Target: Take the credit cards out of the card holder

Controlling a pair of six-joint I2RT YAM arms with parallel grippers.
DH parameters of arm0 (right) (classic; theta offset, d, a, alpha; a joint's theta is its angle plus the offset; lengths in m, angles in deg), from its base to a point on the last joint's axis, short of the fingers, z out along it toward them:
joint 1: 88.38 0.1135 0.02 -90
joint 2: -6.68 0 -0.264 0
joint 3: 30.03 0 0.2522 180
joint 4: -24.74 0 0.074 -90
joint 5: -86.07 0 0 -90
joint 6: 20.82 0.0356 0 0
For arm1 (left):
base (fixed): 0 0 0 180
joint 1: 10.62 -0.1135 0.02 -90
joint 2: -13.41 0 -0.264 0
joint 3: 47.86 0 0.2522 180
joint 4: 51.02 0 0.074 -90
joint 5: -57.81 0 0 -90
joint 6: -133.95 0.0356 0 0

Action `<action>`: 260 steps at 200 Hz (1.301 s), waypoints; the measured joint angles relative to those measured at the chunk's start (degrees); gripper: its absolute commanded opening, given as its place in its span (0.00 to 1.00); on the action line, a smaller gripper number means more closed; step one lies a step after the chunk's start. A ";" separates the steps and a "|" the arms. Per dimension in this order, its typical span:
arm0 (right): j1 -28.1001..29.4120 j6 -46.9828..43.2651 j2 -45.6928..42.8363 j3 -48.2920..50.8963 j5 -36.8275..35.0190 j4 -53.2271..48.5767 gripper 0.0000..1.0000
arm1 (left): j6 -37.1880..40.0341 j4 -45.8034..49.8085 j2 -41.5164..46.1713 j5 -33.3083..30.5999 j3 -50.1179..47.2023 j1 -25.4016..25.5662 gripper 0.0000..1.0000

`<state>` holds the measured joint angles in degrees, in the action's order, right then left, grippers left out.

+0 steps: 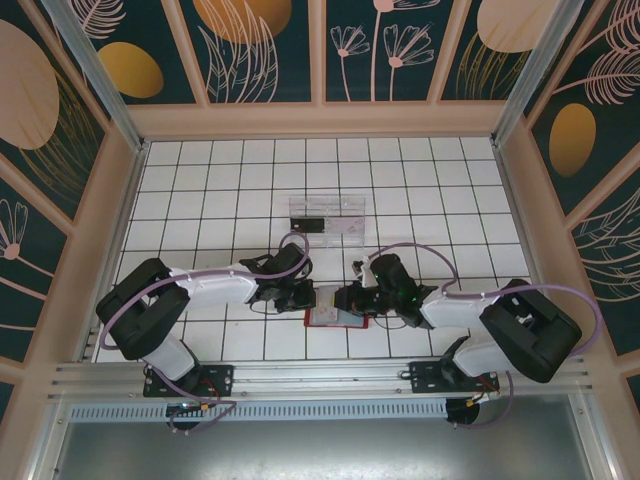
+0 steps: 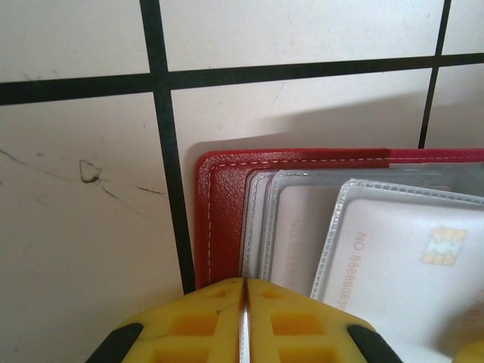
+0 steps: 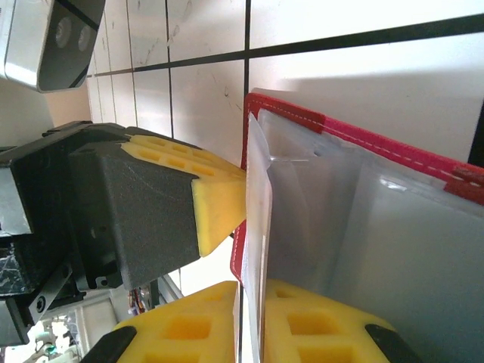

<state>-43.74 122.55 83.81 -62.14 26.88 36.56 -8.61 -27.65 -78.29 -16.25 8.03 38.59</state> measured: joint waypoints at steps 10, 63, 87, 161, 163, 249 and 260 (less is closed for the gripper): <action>-0.17 0.15 -0.42 0.26 0.22 0.00 0.16 | 0.00 0.02 -0.07 0.04 0.07 0.00 0.11; -1.51 0.17 -4.68 1.81 0.35 -0.55 0.09 | 0.00 0.07 -0.22 0.09 0.22 0.00 0.11; -1.84 -0.04 -5.22 2.03 0.24 -1.73 0.05 | 0.00 0.24 -0.24 0.09 0.33 0.00 0.11; -2.14 -2.03 -6.47 1.99 -1.64 -9.11 0.04 | 0.00 0.85 -0.31 0.07 0.87 0.15 0.12; -2.16 -2.03 -6.47 1.99 -1.64 -9.20 0.04 | 0.00 0.92 -0.31 0.07 0.96 0.17 0.13; -2.25 -2.25 -3.78 0.68 -0.72 -8.66 0.04 | 0.00 2.38 0.04 0.31 4.55 2.71 0.16; -2.25 -2.27 -3.78 0.66 -0.72 -8.66 0.04 | 0.02 2.75 -0.39 0.09 4.94 2.95 0.16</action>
<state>-45.99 120.27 80.03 -61.49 26.16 27.90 -8.59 -24.90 -78.68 -16.16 12.97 41.54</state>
